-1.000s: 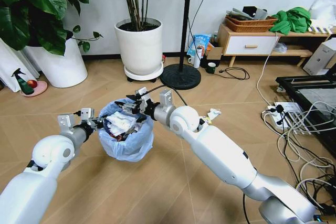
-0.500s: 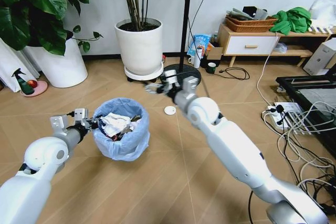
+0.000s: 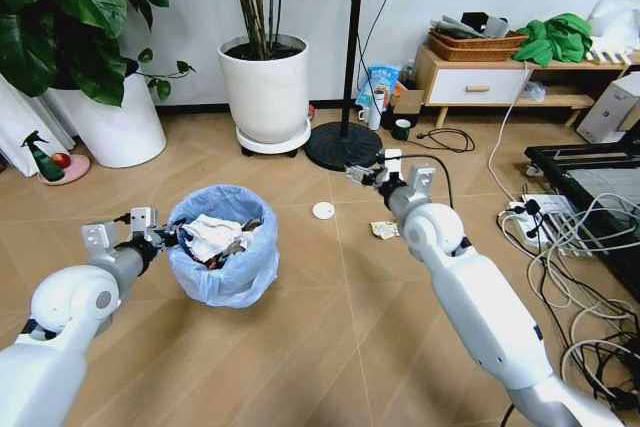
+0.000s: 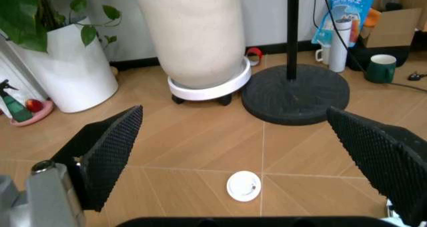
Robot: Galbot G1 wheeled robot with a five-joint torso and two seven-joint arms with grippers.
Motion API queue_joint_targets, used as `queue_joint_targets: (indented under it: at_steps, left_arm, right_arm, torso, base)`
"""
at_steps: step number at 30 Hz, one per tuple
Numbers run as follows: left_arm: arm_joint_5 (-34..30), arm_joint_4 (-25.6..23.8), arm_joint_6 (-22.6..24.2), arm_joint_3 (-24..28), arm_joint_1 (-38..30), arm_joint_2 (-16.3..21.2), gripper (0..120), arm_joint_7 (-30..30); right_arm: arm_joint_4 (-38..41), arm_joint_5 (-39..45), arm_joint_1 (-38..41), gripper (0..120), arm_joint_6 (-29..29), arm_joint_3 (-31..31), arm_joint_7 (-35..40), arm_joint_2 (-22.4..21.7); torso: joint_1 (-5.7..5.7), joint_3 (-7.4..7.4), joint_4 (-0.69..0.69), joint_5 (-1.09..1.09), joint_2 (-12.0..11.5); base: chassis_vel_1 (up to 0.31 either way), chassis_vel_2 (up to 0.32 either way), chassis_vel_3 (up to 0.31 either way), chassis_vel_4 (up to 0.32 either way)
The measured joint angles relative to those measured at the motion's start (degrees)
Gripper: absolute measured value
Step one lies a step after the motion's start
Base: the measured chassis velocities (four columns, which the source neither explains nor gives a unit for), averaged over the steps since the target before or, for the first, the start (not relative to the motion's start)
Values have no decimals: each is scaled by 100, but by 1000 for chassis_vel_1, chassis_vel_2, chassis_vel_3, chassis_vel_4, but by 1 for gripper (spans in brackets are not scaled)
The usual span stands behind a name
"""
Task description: Pick up the trash bin and place the garbage on the floor into it.
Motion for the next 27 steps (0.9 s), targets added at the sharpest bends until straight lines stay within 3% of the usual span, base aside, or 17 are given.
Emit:
queue_joint_targets:
  at_steps: [7, 21, 27]
  left_arm:
    - [-2, -114, 2, -77, 100, 3, 0, -78]
    - [24, -200, 4, -171, 267, -23, 0, -118]
    - [32, -191, 4, -141, 220, -52, 0, -117]
  right_arm:
    - [204, -71, -371, 100, 0, 152, -28, -2]
    - [399, -252, -848, 100, 28, 387, -119, -44]
    - [513, -275, -1057, 100, 37, 490, -172, -286]
  torso:
    - [0, 0, 0, 0, 0]
    - [2, 2, 0, 1, 0]
    - [0, 0, -1, -2, -1]
  base:
    - [-60, 62, 77, -60]
    - [-187, 187, 179, -187]
    - [-160, 168, 158, -163]
